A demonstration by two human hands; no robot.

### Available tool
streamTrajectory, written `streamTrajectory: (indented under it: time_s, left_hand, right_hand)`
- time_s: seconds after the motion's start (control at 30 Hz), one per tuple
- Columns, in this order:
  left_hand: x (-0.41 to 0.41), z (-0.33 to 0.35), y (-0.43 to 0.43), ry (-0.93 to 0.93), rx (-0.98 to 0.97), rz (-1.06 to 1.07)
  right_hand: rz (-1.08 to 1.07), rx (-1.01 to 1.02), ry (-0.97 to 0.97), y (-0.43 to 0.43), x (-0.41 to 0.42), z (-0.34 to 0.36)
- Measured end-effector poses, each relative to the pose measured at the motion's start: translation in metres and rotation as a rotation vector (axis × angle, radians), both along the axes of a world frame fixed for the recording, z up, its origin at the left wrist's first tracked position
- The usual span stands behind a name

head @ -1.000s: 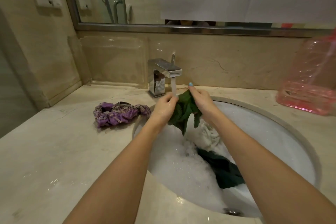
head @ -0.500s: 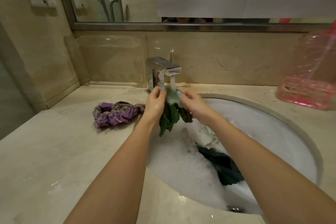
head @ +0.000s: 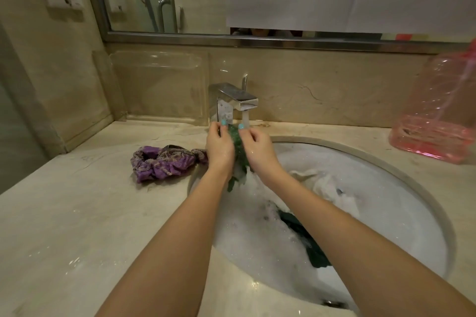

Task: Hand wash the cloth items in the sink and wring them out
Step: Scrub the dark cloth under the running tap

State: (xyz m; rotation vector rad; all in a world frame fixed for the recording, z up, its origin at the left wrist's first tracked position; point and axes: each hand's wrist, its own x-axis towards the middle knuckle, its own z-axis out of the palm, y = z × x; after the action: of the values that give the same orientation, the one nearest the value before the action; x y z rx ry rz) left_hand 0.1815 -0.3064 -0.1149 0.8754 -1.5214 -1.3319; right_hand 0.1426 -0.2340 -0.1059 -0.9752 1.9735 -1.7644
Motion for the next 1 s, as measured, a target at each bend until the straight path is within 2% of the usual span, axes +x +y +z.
streamTrajectory:
  time_s: [0.07, 0.2, 0.3, 0.43, 0.53, 0.63, 0.77, 0.9, 1.0]
  left_hand:
    - [0.000, 0.006, 0.006, -0.008, -0.007, 0.004]
    - [0.000, 0.008, 0.046, -0.008, -0.006, -0.257]
    - [0.001, 0.007, 0.051, -0.061, -0.041, -0.278]
    - [0.006, 0.006, 0.020, -0.081, 0.145, -0.170]
    - [0.007, 0.007, 0.023, -0.077, 0.150, -0.193]
    - [0.006, 0.016, 0.034, 0.030, 0.173, -0.259]
    - [0.009, 0.017, 0.026, 0.198, 0.219, -0.239]
    - [0.009, 0.018, 0.018, 0.294, 0.314, -0.181]
    - [0.010, 0.012, 0.009, 0.281, 0.287, -0.177]
  right_hand:
    - [-0.074, -0.030, 0.066, -0.004, 0.005, 0.000]
    - [-0.296, -0.052, -0.044, -0.002, -0.019, 0.001]
    - [-0.230, -0.052, -0.103, 0.004, -0.019, -0.003]
    - [-0.067, -0.036, 0.105, 0.002, 0.005, -0.008]
    - [-0.099, -0.013, 0.110, -0.003, -0.003, -0.008]
    - [-0.113, 0.079, -0.039, 0.005, -0.019, -0.010]
    - [0.168, 0.180, -0.420, 0.014, -0.027, -0.011]
    - [0.272, 0.291, -0.558, 0.020, -0.040, -0.020]
    - [0.316, 0.203, -0.701, 0.027, -0.043, -0.019]
